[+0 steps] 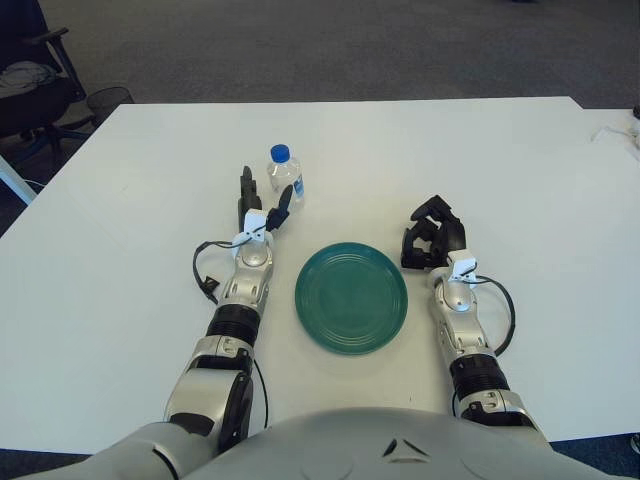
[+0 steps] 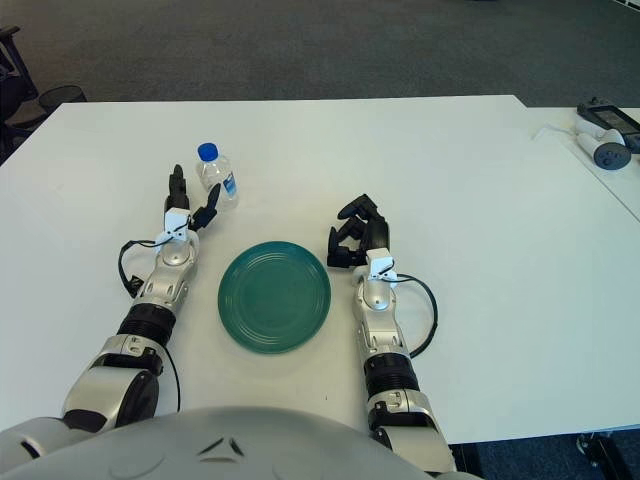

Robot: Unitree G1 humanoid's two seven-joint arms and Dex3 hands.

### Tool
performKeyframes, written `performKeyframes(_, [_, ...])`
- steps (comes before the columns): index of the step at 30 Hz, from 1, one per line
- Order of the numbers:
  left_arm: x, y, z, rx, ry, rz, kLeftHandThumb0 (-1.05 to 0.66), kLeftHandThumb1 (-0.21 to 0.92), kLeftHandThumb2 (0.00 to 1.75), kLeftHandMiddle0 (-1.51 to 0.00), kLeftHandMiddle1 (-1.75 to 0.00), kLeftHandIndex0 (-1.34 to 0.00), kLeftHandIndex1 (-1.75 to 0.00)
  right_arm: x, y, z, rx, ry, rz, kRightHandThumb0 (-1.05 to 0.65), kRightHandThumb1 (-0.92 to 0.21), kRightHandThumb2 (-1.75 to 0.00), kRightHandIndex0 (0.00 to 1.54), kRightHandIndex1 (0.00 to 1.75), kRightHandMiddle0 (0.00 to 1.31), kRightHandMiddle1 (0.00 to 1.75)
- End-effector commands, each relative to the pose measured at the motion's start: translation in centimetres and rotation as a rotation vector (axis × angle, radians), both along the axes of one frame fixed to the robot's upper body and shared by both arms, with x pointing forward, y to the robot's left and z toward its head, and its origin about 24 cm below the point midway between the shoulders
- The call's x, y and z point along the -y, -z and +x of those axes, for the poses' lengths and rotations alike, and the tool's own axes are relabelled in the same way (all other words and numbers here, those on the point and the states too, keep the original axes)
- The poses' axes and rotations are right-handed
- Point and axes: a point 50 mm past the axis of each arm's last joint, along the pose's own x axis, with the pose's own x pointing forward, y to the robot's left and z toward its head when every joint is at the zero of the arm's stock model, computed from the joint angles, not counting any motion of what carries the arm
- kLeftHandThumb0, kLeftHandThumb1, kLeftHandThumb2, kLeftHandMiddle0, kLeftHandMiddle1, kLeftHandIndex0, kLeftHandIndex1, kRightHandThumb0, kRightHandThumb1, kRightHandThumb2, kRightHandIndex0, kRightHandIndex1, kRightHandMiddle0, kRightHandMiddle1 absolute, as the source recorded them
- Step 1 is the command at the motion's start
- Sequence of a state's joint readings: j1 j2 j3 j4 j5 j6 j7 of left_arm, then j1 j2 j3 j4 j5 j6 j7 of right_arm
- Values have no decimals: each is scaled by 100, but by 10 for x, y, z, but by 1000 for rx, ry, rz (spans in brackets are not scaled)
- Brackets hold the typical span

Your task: Put the bottle into the plate.

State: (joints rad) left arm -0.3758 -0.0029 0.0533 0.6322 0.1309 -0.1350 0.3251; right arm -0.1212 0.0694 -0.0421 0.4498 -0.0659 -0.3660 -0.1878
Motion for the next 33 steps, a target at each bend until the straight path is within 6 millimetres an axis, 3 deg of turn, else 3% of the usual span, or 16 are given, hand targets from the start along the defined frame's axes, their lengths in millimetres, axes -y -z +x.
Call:
performKeyframes(1, [-4,6,2,-38,30,23,-105,92,39,-25,-5,0,-28,1,22,-12,-122,11,3,0,0,-164,87,165,63,175])
performKeyframes(16, [2,-5,20,-34,118,55,-105,92,36,-21,-2,0,-22,-1,25,-11,-120,6,15,0,2,-167,89,165,64,175])
performKeyframes(33, [7,-20,35,-3,202,77,-103,92,27,-25,-5,0,-42,-2,25,-10,-119,18,31,0,3,-167,90,162,65,175])
